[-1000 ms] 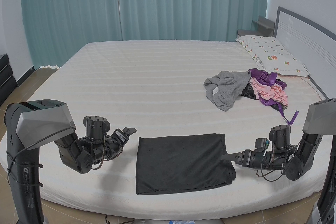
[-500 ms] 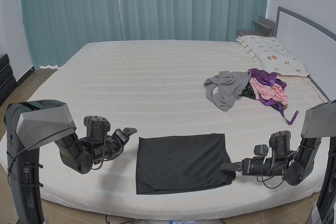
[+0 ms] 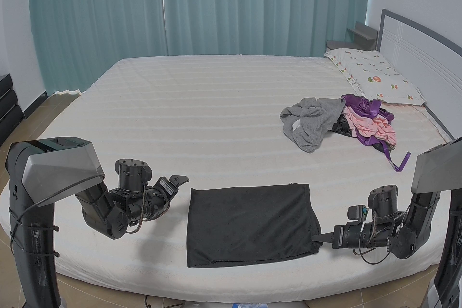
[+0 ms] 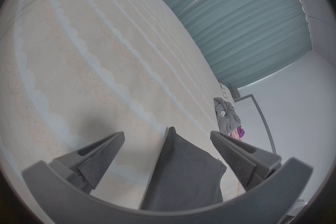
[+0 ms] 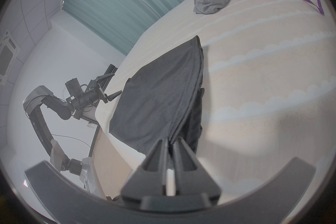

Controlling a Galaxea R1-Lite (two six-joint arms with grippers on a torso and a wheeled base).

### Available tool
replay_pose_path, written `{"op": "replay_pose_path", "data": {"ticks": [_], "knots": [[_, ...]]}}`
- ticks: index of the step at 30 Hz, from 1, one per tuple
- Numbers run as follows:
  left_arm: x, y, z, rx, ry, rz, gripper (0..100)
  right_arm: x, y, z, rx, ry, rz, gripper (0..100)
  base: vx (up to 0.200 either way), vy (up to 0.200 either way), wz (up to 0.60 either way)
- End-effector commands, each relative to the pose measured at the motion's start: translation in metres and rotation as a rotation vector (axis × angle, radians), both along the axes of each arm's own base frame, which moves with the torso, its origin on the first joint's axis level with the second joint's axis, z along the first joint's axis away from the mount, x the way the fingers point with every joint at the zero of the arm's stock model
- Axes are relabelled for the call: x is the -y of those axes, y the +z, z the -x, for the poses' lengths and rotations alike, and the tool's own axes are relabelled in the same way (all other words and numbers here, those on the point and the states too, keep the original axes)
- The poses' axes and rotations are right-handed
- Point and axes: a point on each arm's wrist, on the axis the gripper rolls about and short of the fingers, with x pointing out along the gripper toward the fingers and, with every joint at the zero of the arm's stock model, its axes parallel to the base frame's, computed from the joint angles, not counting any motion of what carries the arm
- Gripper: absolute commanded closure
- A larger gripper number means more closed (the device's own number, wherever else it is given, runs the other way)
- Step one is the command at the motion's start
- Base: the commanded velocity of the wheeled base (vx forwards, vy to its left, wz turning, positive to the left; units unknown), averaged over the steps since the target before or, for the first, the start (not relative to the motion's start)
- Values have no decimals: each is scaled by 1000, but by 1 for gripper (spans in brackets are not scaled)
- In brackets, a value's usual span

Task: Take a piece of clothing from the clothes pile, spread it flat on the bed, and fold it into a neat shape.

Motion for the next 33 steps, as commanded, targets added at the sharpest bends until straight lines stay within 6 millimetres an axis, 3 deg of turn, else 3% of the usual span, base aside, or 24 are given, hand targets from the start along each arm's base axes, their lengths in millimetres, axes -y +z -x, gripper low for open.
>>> {"op": "replay_pose_path", "data": {"ticks": [1, 20, 21, 25, 32, 33], "knots": [[0, 0, 0, -2, -1, 1, 0, 12, 7, 8, 15, -22, 21, 100, 0, 0, 0], [0, -1, 0, -2, -1, 1, 0, 15, -2, 12, 0, 0, 59, 100, 0, 0, 0], [0, -1, 0, -2, -1, 1, 0, 15, -3, 11, 4, 4, 62, 0, 0, 0, 0], [0, -1, 0, -2, -1, 1, 0, 17, 0, 9, 25, -4, 61, 0, 0, 0, 0], [0, 0, -1, -2, -1, 1, 0, 9, 18, -29, 108, -74, -23, 0, 0, 0, 0], [0, -1, 0, -3, -1, 1, 0, 6, 15, -48, 115, -104, -25, 0, 0, 0, 0]]}}
